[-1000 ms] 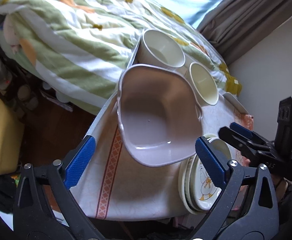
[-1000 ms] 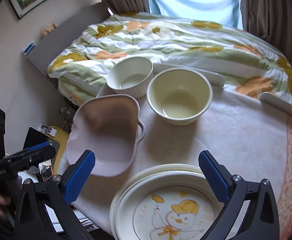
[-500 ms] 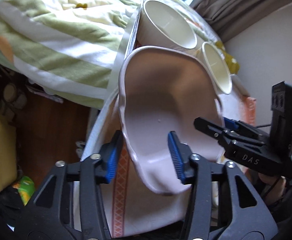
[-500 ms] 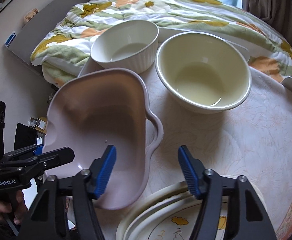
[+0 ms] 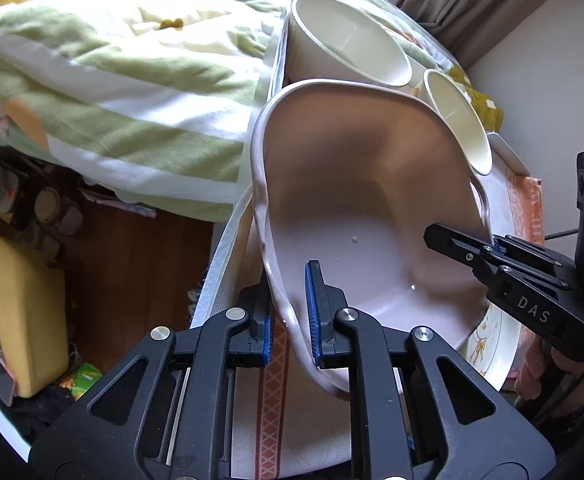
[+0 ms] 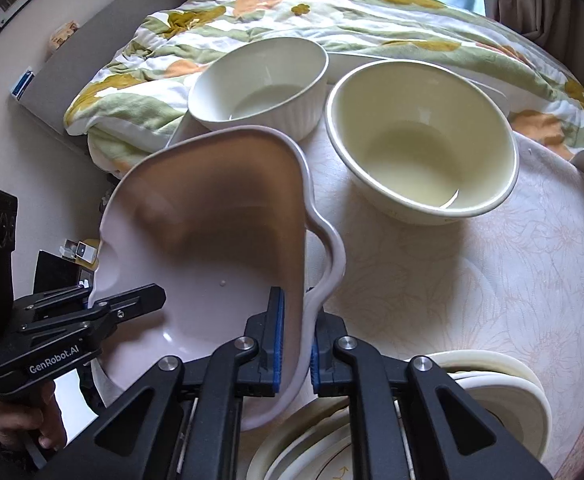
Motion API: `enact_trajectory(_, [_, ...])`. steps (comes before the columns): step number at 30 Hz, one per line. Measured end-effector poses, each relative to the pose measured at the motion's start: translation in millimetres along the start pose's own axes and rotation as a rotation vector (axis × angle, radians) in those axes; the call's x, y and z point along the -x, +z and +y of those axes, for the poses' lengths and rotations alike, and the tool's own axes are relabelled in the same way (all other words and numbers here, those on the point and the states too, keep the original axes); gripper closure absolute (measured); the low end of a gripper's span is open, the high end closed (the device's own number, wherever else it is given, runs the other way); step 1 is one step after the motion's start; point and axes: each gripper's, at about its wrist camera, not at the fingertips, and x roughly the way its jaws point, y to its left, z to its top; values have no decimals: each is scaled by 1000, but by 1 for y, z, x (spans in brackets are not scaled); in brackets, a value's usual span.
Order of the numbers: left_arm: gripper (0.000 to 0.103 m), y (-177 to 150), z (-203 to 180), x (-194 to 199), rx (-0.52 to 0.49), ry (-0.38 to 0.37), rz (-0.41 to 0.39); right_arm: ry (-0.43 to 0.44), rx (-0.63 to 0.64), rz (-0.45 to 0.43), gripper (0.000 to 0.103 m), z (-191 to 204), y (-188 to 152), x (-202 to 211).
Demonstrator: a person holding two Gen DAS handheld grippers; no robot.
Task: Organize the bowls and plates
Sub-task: 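Lift the pink dish with both grippers, set it by the orange runner, open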
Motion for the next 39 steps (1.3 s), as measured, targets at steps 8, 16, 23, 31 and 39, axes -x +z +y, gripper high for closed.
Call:
enact_trajectory(8, [91, 7, -38, 39, -70, -1, -80, 23, -24, -111, 93, -9, -14, 48])
enact_trajectory(16, [91, -2, -145, 49, -195, -16, -138, 6, -96, -228, 93, -68, -50, 120])
enact_trajectory(23, [91, -34, -266, 8, -271, -59, -73, -59, -164, -236, 93, -154, -98, 166])
enact_trajectory(31, [91, -80, -381, -71, -307, -113, 25, -123, -265, -182, 93, -270, -164, 185])
enact_trajectory(39, [91, -101, -425, -124, -354, -97, 128, -113, -332, -150, 93, -329, -195, 171])
